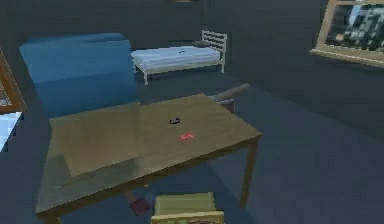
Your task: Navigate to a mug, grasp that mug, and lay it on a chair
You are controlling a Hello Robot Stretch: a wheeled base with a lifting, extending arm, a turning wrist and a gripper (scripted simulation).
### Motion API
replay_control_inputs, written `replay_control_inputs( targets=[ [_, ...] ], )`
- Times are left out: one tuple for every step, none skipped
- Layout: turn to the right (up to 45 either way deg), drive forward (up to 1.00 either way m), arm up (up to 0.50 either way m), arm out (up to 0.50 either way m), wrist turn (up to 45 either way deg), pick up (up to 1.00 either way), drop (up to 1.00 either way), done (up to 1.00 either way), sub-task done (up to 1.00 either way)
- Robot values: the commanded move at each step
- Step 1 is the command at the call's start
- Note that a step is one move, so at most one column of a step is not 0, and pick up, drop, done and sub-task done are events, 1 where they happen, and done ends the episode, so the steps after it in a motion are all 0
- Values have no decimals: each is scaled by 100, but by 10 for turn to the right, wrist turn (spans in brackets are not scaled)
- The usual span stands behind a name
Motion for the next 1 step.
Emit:
replay_control_inputs(
  targets=[
    [180, 0, 0, 0, 0, 0, 0, 0, 0]
  ],
)
